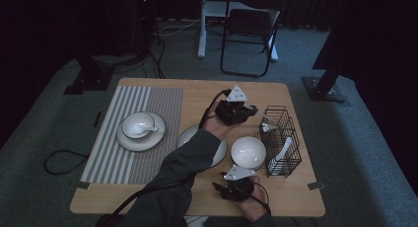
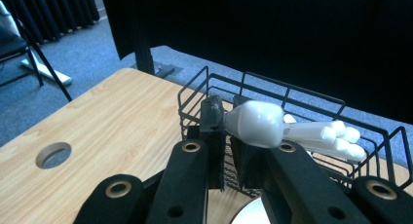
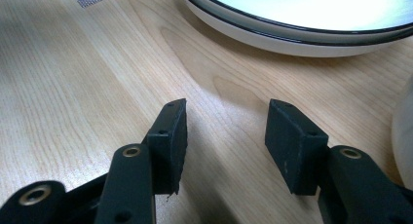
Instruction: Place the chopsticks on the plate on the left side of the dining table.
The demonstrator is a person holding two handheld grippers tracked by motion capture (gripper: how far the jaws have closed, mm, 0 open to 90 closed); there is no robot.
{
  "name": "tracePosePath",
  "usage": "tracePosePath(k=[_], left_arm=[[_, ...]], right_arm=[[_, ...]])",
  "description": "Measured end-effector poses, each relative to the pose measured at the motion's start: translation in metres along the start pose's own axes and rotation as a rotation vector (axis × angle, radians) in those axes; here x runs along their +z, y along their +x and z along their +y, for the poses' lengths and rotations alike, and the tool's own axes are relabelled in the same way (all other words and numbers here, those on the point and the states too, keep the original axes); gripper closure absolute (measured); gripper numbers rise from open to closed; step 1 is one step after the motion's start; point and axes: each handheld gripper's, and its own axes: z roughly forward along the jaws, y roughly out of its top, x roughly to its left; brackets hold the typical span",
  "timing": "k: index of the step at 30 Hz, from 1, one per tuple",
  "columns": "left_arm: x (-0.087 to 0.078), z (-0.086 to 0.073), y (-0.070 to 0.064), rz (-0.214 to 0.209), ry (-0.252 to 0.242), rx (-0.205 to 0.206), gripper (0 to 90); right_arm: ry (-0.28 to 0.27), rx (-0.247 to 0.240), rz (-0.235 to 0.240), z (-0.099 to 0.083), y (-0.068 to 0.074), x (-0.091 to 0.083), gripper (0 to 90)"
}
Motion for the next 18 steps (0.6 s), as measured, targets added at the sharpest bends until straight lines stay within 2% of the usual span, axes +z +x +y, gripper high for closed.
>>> tracePosePath(k=[7,18], left_arm=[[-0.011,-0.001,0.004,-0.016,-0.019,-0.015,84.9],[-0.027,-0.003,0.007,-0.02,-0.042,-0.021,84.9]], right_arm=[[-0.001,0.002,0.002,0.0,0.0,0.0,49.4],[-0.001,-0.002,0.001,0.0,0.0,0.0,49.4]])
